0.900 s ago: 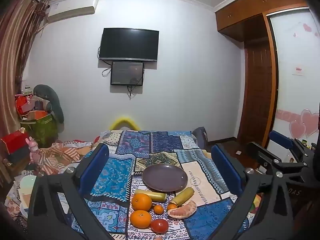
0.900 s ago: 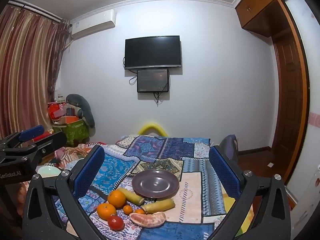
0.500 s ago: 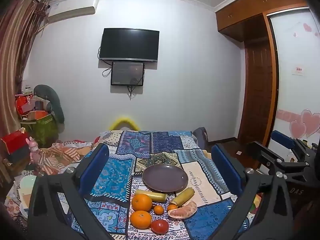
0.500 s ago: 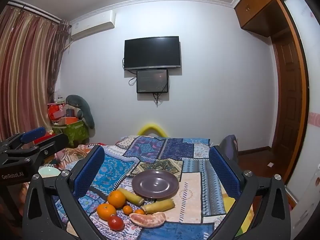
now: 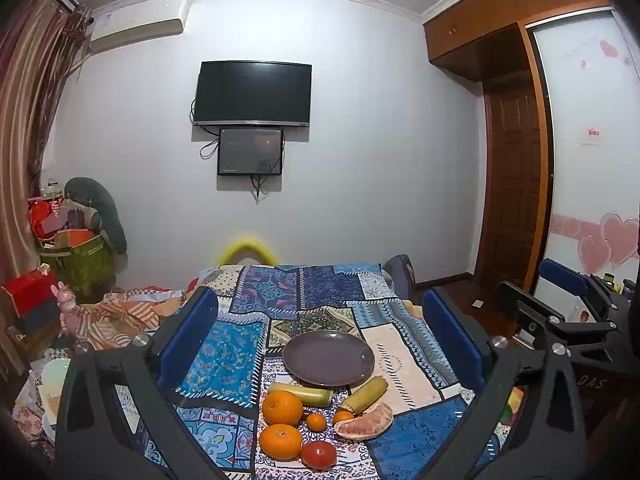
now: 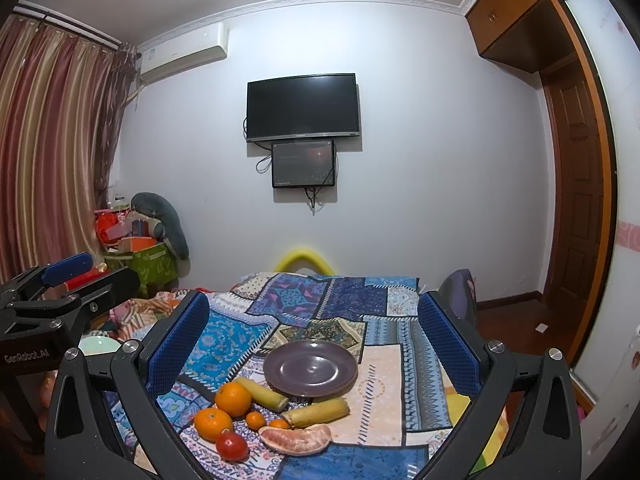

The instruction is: Organize fruits

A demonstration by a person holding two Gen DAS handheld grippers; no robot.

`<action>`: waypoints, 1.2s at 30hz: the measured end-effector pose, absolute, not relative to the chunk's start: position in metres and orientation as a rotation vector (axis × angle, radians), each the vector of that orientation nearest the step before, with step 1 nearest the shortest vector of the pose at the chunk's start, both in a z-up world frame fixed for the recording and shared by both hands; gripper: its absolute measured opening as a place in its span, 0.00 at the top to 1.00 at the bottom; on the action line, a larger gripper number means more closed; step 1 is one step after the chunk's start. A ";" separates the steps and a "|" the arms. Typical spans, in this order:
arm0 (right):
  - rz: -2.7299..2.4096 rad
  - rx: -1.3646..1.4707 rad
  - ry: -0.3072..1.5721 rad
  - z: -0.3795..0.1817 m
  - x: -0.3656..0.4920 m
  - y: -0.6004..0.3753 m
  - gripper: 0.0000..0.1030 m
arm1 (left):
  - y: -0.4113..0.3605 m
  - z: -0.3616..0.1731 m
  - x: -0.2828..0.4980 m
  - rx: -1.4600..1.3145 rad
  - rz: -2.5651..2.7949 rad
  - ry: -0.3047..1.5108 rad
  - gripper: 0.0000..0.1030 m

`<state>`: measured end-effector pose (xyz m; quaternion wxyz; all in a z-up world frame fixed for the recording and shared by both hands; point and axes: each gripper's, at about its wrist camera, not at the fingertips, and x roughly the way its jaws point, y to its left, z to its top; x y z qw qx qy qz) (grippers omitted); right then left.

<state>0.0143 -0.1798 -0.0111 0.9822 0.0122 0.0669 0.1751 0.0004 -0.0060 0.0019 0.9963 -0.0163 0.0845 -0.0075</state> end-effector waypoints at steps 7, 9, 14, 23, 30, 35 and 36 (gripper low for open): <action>0.351 0.030 0.140 -0.012 0.015 -0.180 0.00 | -0.006 0.003 -0.001 -0.025 -0.016 0.163 0.00; 0.350 0.029 0.139 -0.012 0.015 -0.180 0.00 | -0.006 0.003 -0.001 -0.025 -0.015 0.163 0.00; 0.349 0.024 0.136 -0.011 0.014 -0.179 0.00 | -0.006 0.005 -0.001 -0.032 -0.014 0.162 0.00; 0.348 0.020 0.132 -0.011 0.013 -0.179 0.00 | -0.005 0.005 0.000 -0.035 -0.013 0.165 0.00; 0.348 0.016 0.130 -0.010 0.013 -0.179 0.00 | -0.006 0.005 0.000 -0.035 -0.013 0.165 0.00; 0.348 0.017 0.130 -0.010 0.013 -0.178 0.00 | -0.005 0.005 0.000 -0.036 -0.013 0.165 0.00; 0.348 0.017 0.129 -0.010 0.013 -0.178 0.00 | -0.005 0.004 0.001 -0.036 -0.014 0.165 0.00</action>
